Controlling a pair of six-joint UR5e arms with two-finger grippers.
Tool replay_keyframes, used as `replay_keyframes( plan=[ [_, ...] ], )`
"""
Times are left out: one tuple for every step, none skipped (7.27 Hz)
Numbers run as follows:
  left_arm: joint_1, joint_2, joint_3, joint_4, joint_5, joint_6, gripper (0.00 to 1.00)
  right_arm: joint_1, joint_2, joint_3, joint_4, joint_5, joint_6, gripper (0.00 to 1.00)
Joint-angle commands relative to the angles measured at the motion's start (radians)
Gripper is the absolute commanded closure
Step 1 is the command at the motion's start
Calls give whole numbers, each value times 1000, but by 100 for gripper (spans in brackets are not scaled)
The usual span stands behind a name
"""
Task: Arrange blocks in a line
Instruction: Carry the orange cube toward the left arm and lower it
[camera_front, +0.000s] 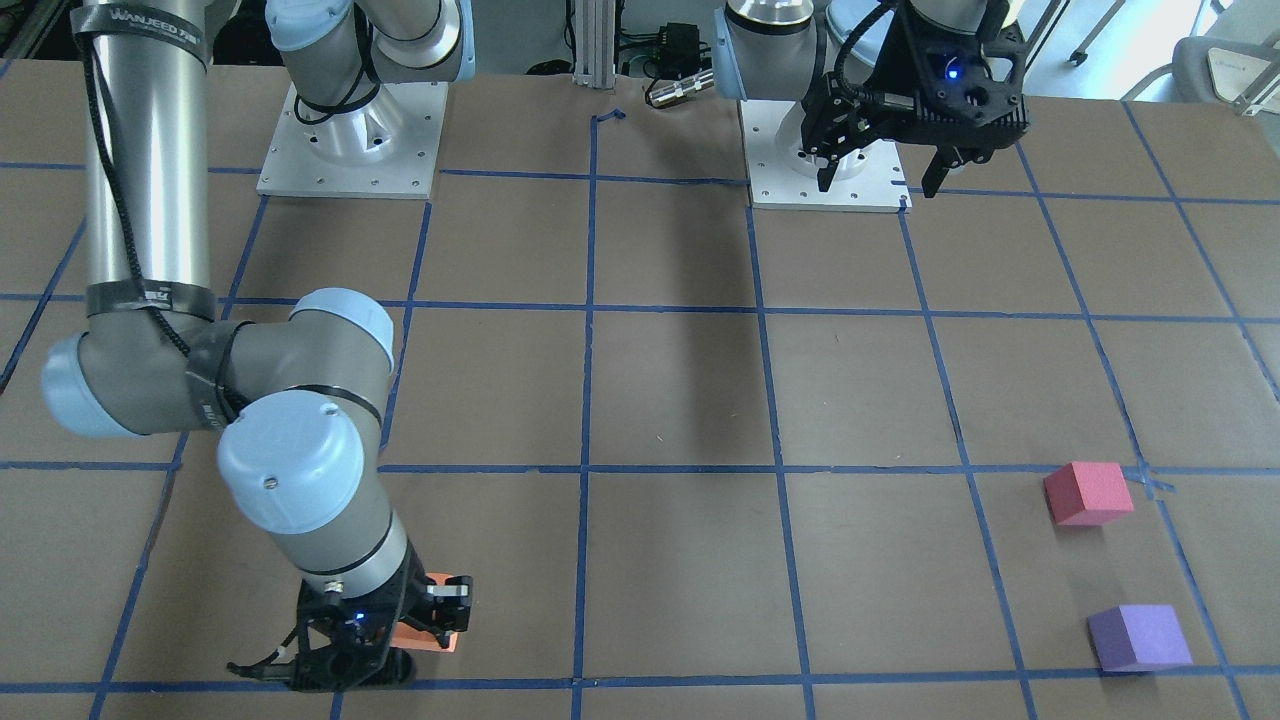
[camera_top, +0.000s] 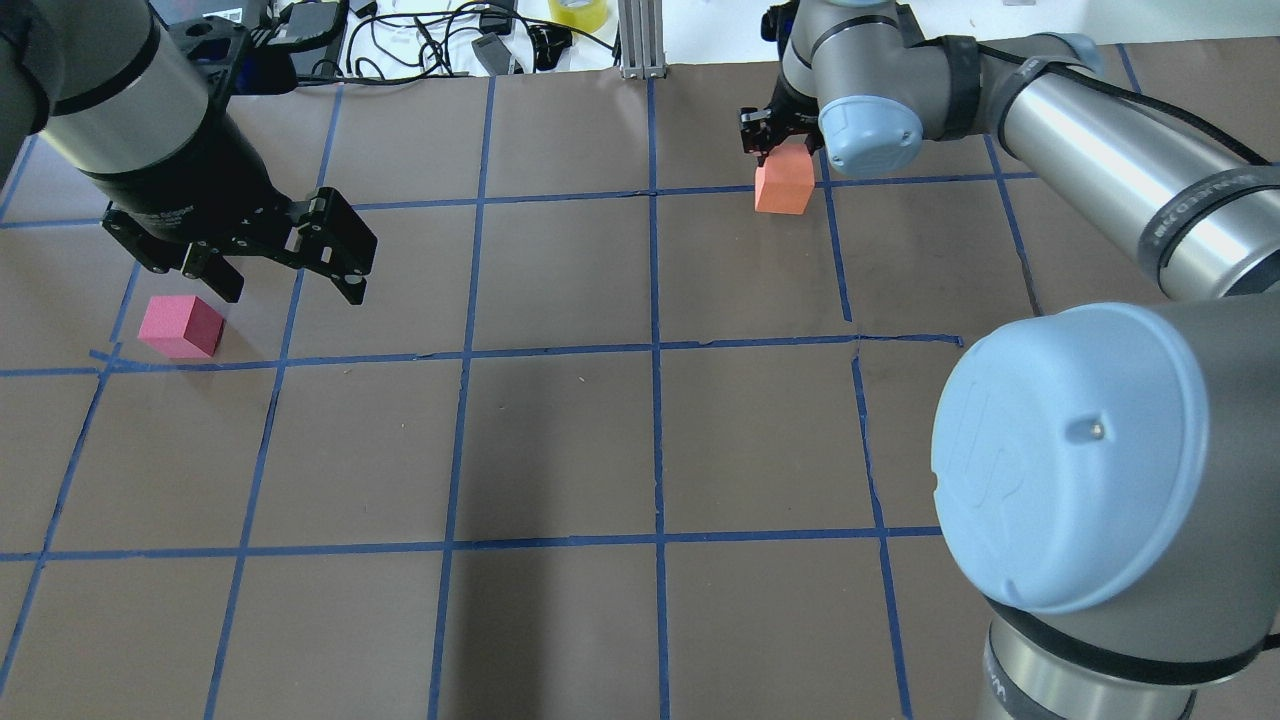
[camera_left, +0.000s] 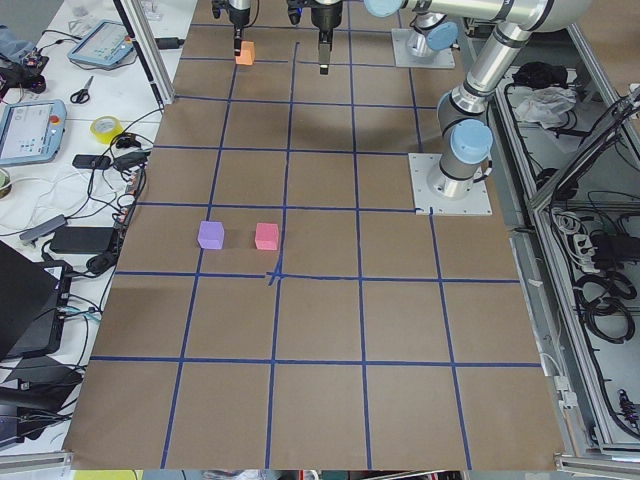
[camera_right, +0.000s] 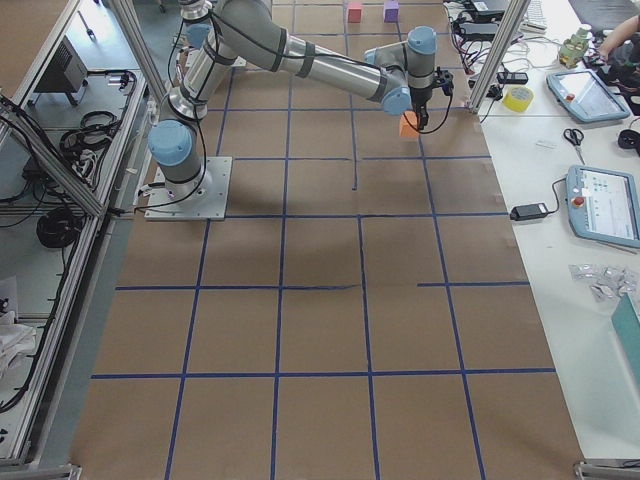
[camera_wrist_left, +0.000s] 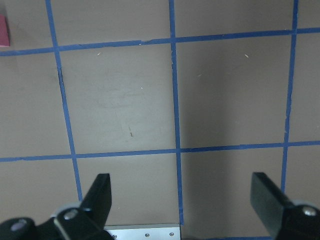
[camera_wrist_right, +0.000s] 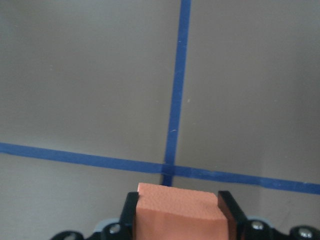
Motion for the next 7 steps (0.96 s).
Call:
replay_keyframes(
  plan=[
    [4, -1, 2, 18, 1, 1, 0, 87, 13, -13, 2, -10, 58, 100],
    [7, -1, 3, 18, 1, 1, 0, 118, 52, -51, 2, -15, 79, 100],
    [3, 4, 9, 18, 2, 1, 0, 149, 97, -124, 13, -18, 100, 100],
    [9, 6, 11, 18, 2, 7, 0, 185, 131, -178, 45, -91, 108, 100],
    [11, 6, 11, 16, 4, 8, 0, 213, 155, -201, 51, -117, 107, 100],
    [11, 9, 9, 15, 7, 8, 0, 215, 163, -205, 49, -113, 108, 100],
    [11, 10, 5, 15, 6, 8, 0, 220, 172, -217, 49, -112, 117, 100]
  ],
)
